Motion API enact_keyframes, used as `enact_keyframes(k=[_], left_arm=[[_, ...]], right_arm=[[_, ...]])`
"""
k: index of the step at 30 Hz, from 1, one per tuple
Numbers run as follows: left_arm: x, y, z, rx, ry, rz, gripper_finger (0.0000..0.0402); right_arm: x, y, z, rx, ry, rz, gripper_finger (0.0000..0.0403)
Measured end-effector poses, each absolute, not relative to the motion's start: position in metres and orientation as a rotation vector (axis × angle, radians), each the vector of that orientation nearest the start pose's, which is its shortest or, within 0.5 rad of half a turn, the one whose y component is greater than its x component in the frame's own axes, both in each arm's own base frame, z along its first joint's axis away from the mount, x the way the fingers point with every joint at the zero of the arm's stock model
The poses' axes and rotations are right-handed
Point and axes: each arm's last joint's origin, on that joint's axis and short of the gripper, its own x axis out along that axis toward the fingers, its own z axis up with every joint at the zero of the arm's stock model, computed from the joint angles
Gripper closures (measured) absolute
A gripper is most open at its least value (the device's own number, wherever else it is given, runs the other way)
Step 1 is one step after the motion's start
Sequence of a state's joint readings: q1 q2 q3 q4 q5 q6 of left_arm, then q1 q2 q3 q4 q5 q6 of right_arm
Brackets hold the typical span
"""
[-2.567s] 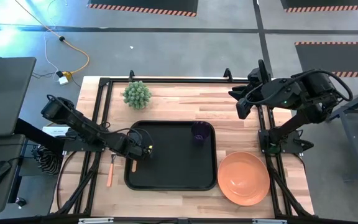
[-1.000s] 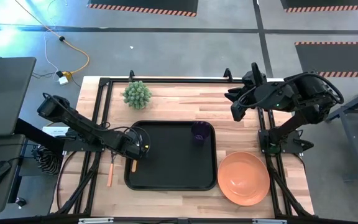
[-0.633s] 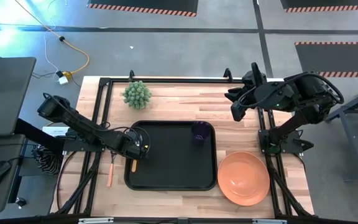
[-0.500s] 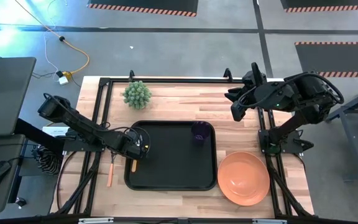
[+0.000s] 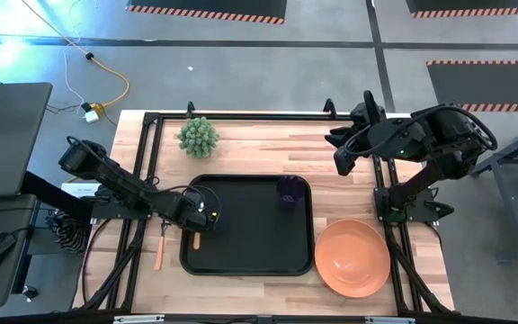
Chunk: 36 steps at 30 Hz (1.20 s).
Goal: Pick and place plate/cup/fork/spoon on tray
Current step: Put the orange yellow on the left side of the black tray
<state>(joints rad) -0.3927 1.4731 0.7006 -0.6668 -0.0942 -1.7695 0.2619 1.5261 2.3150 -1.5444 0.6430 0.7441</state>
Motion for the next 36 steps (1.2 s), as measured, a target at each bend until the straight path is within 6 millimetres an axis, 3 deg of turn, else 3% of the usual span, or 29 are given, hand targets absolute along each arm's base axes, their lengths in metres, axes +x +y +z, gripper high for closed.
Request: enact_keyframes(k=[36], left_arm=[[0.2083,-0.0845,0.1457,-1.11,1.181,0.986,0.0316]], right_arm=[[0.202,0.0364,0.5209,0.378,0.509,-0.581,0.0316]])
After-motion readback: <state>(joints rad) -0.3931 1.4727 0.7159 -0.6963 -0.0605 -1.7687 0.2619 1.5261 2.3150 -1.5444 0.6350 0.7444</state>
